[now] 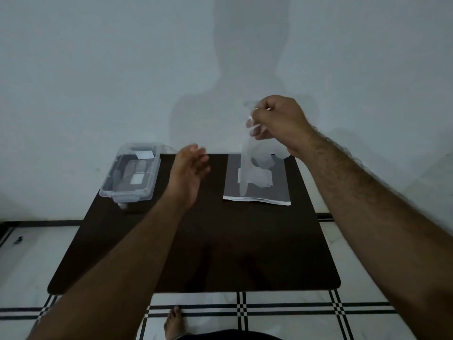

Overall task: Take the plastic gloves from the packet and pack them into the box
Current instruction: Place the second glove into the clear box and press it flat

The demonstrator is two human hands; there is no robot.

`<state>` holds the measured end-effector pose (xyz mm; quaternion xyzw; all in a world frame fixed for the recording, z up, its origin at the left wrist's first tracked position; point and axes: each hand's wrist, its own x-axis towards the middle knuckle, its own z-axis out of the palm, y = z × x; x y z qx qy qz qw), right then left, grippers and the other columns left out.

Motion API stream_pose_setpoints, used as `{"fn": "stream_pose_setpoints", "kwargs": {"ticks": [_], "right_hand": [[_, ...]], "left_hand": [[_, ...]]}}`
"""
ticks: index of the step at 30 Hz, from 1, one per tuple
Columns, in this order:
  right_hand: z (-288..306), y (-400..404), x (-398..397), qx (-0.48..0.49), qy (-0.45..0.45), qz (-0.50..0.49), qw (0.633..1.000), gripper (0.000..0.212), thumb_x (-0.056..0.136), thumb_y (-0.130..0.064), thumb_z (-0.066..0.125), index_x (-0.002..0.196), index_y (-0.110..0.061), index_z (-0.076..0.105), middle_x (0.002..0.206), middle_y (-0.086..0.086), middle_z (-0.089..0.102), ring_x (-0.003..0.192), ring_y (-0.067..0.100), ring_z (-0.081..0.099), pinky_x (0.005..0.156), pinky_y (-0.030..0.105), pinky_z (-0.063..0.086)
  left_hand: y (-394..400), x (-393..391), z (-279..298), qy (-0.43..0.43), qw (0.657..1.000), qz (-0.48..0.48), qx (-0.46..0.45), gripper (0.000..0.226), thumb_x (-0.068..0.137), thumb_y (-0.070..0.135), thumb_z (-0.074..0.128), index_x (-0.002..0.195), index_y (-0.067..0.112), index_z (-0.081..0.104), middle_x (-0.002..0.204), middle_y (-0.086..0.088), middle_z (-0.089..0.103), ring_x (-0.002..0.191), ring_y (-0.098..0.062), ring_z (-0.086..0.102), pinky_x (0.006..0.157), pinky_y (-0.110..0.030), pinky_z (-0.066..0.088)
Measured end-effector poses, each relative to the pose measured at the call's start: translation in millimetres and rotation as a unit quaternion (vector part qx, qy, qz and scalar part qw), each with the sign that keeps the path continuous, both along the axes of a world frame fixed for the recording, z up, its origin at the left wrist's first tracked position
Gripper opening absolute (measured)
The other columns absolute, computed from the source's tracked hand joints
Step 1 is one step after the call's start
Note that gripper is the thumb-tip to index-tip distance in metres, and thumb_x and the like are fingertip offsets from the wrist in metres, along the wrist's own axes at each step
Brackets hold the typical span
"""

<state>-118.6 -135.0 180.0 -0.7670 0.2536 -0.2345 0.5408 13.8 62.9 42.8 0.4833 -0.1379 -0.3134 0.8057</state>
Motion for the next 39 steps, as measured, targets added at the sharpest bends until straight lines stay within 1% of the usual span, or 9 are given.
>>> {"fn": "stream_pose_setpoints", "kwargs": {"ticks": [3, 6, 9, 12, 16, 19, 23, 33, 39], "right_hand": [[7.5, 2.8, 2.1, -0.032, 0.026, 0.103, 0.994, 0.008, 0.103, -0.016, 0.068, 0.100, -0.010, 0.071, 0.094, 0.010, 0.083, 0.085, 0.027, 0.081, 0.085, 0.044, 0.067], [17.7, 3.7, 1.8, -0.047, 0.031, 0.164, 0.985, 0.016, 0.104, -0.018, 0.069, 0.108, -0.003, 0.072, 0.095, 0.011, 0.083, 0.089, 0.029, 0.081, 0.086, 0.042, 0.066], [26.8, -1.0, 2.7, -0.024, 0.013, 0.182, 0.983, 0.015, 0.103, -0.015, 0.070, 0.107, -0.001, 0.072, 0.094, 0.015, 0.082, 0.086, 0.029, 0.080, 0.087, 0.045, 0.066], [35.1, -5.0, 6.1, -0.003, -0.008, 0.202, 0.979, 0.007, 0.102, -0.013, 0.071, 0.101, -0.006, 0.073, 0.089, 0.014, 0.079, 0.081, 0.026, 0.077, 0.084, 0.044, 0.066], [42.6, -2.3, 19.6, 0.010, -0.026, 0.193, 0.981, 0.004, 0.101, -0.009, 0.071, 0.100, -0.006, 0.072, 0.081, 0.010, 0.077, 0.074, 0.021, 0.075, 0.076, 0.038, 0.064], [44.3, 4.4, 37.2, 0.014, -0.030, 0.185, 0.982, 0.005, 0.101, -0.007, 0.071, 0.096, -0.006, 0.072, 0.078, 0.009, 0.076, 0.071, 0.019, 0.074, 0.076, 0.038, 0.065], [43.4, 17.3, 68.4, 0.012, -0.026, 0.189, 0.982, 0.005, 0.099, -0.006, 0.072, 0.095, -0.007, 0.073, 0.078, 0.010, 0.075, 0.069, 0.020, 0.073, 0.077, 0.040, 0.067], [27.3, 57.5, 191.8, 0.015, 0.000, 0.196, 0.980, 0.004, 0.097, -0.009, 0.076, 0.094, -0.009, 0.073, 0.082, 0.007, 0.076, 0.078, 0.021, 0.074, 0.078, 0.035, 0.066], [12.0, 82.4, 289.4, 0.018, -0.006, 0.189, 0.982, 0.005, 0.097, -0.006, 0.076, 0.093, -0.009, 0.073, 0.078, 0.002, 0.077, 0.074, 0.015, 0.075, 0.070, 0.028, 0.063]], "left_hand": [[-29.6, 20.7, 57.6, -0.145, 0.982, -0.119, 0.011, 0.071, 0.083, 0.034, 0.077, 0.149, 0.026, 0.050, 0.150, -0.003, 0.061, 0.144, -0.025, 0.055, 0.120, -0.045, 0.043], [-47.2, 36.6, 94.3, -0.218, 0.942, -0.255, 0.033, 0.082, 0.083, 0.017, 0.074, 0.158, 0.017, 0.040, 0.121, -0.003, 0.073, 0.124, -0.026, 0.065, 0.117, -0.045, 0.044], [-49.7, 49.5, 111.3, -0.239, 0.917, -0.316, 0.037, 0.080, 0.080, 0.007, 0.073, 0.155, 0.007, 0.043, 0.121, -0.017, 0.063, 0.117, -0.033, 0.058, 0.109, -0.051, 0.045], [-39.6, 62.7, 117.0, -0.255, 0.903, -0.343, 0.045, 0.052, 0.080, 0.008, 0.073, 0.131, 0.004, 0.066, 0.114, -0.015, 0.068, 0.109, -0.030, 0.063, 0.099, -0.042, 0.052], [-19.6, 73.1, 121.4, -0.260, 0.907, -0.321, 0.087, 0.015, 0.078, 0.003, 0.077, 0.089, 0.012, 0.081, 0.086, -0.004, 0.075, 0.085, -0.020, 0.071, 0.084, -0.031, 0.057], [-2.1, 82.2, 120.0, -0.256, 0.910, -0.312, 0.092, 0.026, 0.082, -0.002, 0.067, 0.073, 0.020, 0.079, 0.076, 0.006, 0.072, 0.075, -0.009, 0.069, 0.074, -0.022, 0.056], [29.5, 110.4, 110.2, -0.238, 0.918, -0.306, 0.084, 0.018, 0.083, 0.001, 0.078, 0.086, 0.017, 0.071, 0.087, -0.005, 0.073, 0.082, -0.018, 0.072, 0.080, -0.036, 0.059], [86.9, 241.7, 114.8, -0.161, 0.975, -0.138, 0.063, 0.033, 0.093, 0.000, 0.073, 0.125, 0.003, 0.067, 0.100, -0.009, 0.071, 0.086, -0.020, 0.067, 0.078, -0.029, 0.059], [110.4, 327.3, 123.7, -0.132, 0.982, -0.107, 0.087, 0.033, 0.088, 0.009, 0.078, 0.119, 0.015, 0.071, 0.102, -0.007, 0.073, 0.082, -0.018, 0.065, 0.073, -0.032, 0.056]]}}
